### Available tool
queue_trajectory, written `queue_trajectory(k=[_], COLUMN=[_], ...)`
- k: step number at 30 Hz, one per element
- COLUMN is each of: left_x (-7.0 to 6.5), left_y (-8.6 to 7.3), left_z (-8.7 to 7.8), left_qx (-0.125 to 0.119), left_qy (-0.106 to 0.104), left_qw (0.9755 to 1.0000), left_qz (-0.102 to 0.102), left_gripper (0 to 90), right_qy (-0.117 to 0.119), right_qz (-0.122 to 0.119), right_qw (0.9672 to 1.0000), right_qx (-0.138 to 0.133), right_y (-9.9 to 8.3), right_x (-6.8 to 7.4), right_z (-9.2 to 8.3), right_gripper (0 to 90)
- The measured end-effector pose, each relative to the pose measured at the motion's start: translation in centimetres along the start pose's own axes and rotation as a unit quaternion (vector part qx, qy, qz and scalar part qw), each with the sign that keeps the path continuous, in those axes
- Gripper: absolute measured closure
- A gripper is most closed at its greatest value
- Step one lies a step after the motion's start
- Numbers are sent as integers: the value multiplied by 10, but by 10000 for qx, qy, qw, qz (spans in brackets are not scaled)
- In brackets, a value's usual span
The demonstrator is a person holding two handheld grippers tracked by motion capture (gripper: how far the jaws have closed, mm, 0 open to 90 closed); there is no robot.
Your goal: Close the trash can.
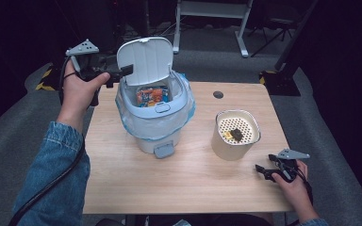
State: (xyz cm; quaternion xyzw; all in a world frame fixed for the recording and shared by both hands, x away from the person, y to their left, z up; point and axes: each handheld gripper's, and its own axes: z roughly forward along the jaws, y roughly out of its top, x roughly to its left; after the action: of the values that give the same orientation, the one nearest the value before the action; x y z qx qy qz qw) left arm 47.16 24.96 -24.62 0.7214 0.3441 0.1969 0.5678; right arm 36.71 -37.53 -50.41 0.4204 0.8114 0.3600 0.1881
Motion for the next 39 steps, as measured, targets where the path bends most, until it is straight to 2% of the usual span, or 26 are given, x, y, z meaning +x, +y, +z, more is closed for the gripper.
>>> queue_trajectory(k=[2,4,8,9,10,12,17,20,25,26,27,29,33,36,39], left_x=[-3,-3,-7,-11,-11,-20,-29,-32,-41,-41,-43,-44,-47,-49,-51], left_y=[3,3,1,0,0,-4,-11,-15,-25,-25,-27,-28,-30,-30,-30], left_z=[1,0,-7,-10,-10,-15,-20,-21,-20,-20,-19,-18,-9,-5,3], left_qx=[132,143,177,235,235,369,499,523,680,680,700,706,890,963,1021], left_qy=[58,45,-234,-328,-328,-499,-682,-776,-1023,-1023,-1158,-1293,-1326,-1276,-1093], left_qw=[9999,9998,9995,9991,9991,9977,9958,9952,9920,9920,9905,9890,9872,9871,9887], left_qz=[92,95,73,126,126,268,345,297,292,292,237,108,22,2,118], left_gripper=[235,241,268,283,290,292,296,314,344,380,380,468,547,588,558], right_qy=[0,0,0,0,0,-1,-5,-7,-8,-8,-8,-11,-10,-15,-14], right_qz=[0,0,0,-1,-1,0,-1,1,-1,-1,-2,-4,-2,-3,-3], right_qw=[10000,10000,10000,10000,10000,10000,10000,10000,10000,10000,10000,10000,10000,10000,10000], right_qx=[0,0,0,-1,-1,0,2,1,1,1,2,2,1,2,2], right_y=[0,0,0,0,0,0,0,0,0,0,0,0,0,0,0], right_x=[0,0,0,0,0,0,0,0,0,0,0,0,0,0,0], right_z=[0,0,0,0,0,0,0,0,0,0,0,0,0,0,0], right_gripper=[193,193,194,193,193,193,193,193,193,193,193,193,193,193,192])
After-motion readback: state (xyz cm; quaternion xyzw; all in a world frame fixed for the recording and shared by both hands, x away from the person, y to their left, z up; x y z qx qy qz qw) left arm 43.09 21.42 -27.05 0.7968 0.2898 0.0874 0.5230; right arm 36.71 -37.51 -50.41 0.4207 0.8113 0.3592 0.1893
